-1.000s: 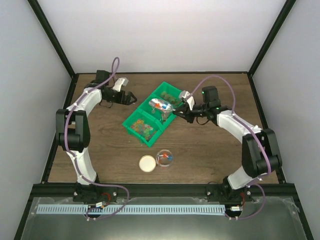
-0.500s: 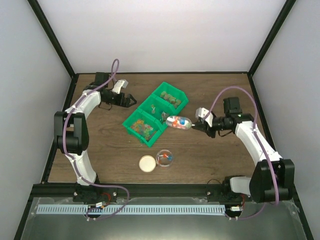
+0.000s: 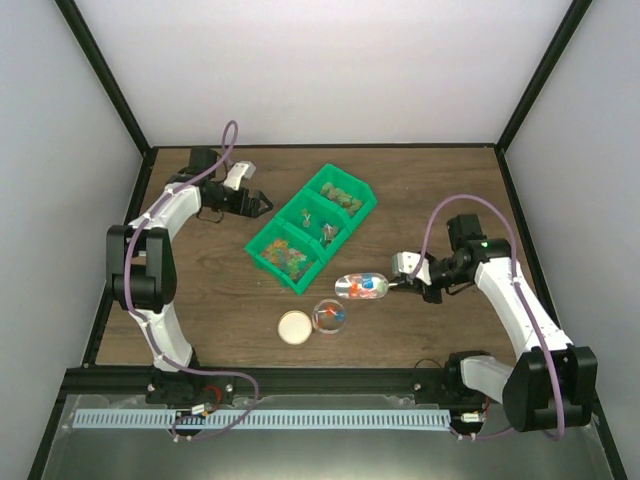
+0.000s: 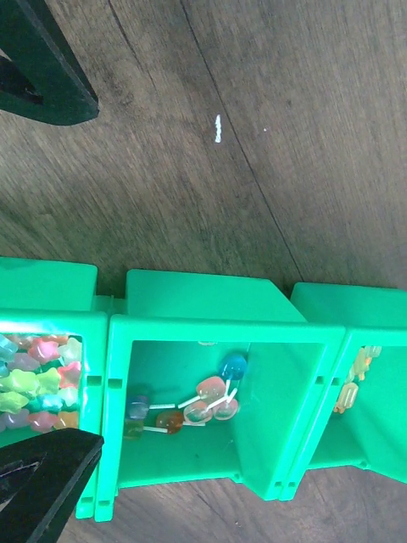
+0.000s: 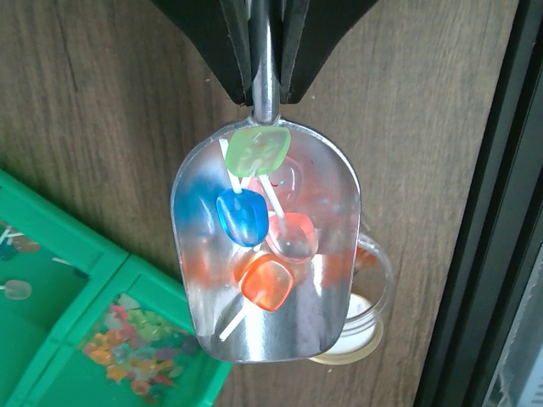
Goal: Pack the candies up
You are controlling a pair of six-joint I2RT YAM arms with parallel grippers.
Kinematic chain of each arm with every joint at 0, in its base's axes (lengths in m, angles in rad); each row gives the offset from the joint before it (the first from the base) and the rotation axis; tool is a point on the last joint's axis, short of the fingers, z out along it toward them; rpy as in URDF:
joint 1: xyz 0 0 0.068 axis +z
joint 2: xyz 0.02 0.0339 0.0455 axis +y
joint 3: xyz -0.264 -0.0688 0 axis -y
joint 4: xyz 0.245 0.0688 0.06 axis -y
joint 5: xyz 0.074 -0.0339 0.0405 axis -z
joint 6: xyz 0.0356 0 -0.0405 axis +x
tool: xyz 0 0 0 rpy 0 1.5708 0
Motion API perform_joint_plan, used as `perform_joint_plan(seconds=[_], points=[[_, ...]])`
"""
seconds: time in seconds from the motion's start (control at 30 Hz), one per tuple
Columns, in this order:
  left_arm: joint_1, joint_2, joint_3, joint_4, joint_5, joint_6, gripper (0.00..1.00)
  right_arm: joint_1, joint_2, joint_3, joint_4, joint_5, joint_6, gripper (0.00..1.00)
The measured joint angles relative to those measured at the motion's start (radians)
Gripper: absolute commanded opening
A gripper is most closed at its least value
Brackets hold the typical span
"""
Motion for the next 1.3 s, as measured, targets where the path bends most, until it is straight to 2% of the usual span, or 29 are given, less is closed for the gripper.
perform_joint_plan(seconds=[0.2,0.5,0.93,1.3], points=[[0.0,0.0,0.0,0.01,-0.001,0.0,1.0,0.077,0.003,0.001,-0.048,0.066,-0.027,0.01],[0.0,0.0,0.0,0.023,0.0,-0.006,1.0,0.227,0.051,0.071,-0.079,0.175,0.021,0.01],[0.0,0.0,0.0,0.035,0.002,-0.024,1.0,0.285,0.134,0.138,-0.101,0.318,0.063,0.01],[0.0,0.0,0.0,0.037,-0.006,-0.04,1.0,0.392,0.172,0.203,-0.131,0.388,0.15,0.01]])
